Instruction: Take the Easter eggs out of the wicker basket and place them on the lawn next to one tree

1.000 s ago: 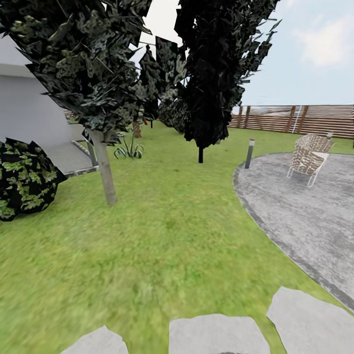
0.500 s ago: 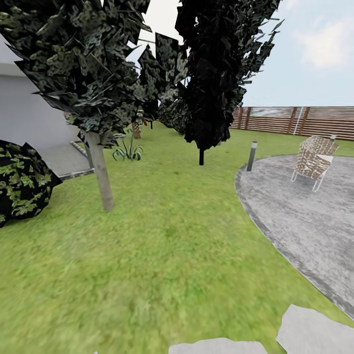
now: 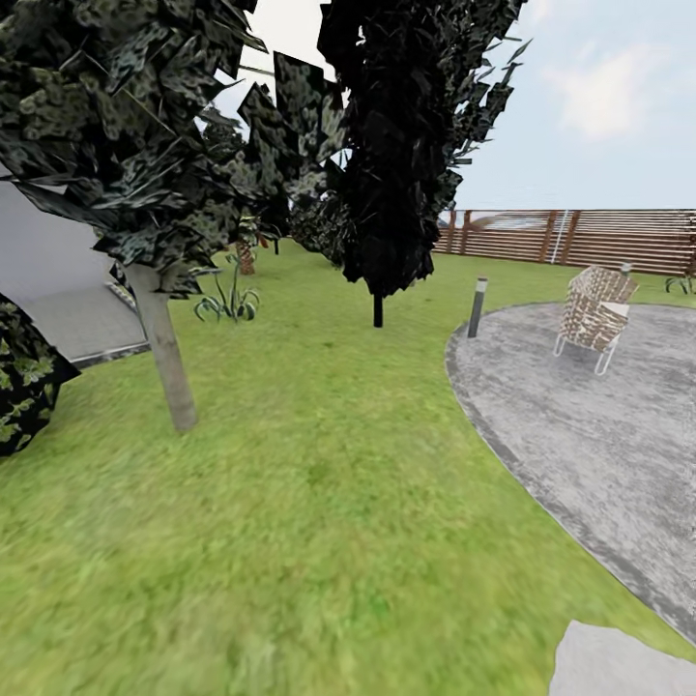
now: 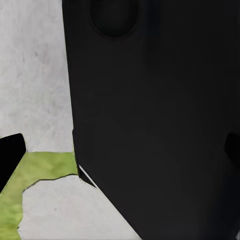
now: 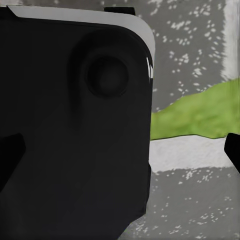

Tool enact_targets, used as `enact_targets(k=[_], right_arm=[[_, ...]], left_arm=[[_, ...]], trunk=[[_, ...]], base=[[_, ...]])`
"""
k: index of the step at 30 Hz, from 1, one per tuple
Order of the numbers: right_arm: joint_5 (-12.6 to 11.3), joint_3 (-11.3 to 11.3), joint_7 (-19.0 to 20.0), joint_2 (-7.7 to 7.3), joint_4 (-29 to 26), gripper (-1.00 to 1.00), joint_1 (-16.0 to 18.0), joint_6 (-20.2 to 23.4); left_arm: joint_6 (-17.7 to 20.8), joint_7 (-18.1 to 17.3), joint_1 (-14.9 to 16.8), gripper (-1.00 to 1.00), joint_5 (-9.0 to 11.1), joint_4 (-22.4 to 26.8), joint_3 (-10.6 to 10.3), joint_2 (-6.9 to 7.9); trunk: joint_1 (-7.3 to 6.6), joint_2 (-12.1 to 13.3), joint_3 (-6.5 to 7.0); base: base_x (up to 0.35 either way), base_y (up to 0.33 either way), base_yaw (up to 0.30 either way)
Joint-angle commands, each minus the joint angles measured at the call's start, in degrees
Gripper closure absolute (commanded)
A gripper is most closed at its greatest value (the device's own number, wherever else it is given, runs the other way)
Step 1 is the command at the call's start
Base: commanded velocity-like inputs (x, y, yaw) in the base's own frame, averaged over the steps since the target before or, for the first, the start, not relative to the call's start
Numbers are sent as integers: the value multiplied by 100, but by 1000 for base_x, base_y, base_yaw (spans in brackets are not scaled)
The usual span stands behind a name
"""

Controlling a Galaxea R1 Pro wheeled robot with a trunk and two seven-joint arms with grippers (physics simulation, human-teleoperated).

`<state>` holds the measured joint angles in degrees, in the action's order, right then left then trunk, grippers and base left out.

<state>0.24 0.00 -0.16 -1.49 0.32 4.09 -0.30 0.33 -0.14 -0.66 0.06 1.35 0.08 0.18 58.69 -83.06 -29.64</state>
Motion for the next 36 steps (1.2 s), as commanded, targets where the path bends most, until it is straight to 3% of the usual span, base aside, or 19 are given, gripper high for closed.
enact_targets(k=[1,14,36], right_arm=[[3,0,-2,0,3,-100,4,-3],[2,0,-2,0,3,-100,4,-4],[3,0,-2,0,3,-100,4,-2]], left_arm=[[7,-1,-5,-100,2,14,1,0],[6,0,-5,-100,-5,14,1,0],[5,-1,-5,-100,2,14,1,0]], trunk=[[3,-2,-4],[3,-2,3],[3,-2,168]], base=[[342,0,-281],[342,0,-56],[342,0,0]])
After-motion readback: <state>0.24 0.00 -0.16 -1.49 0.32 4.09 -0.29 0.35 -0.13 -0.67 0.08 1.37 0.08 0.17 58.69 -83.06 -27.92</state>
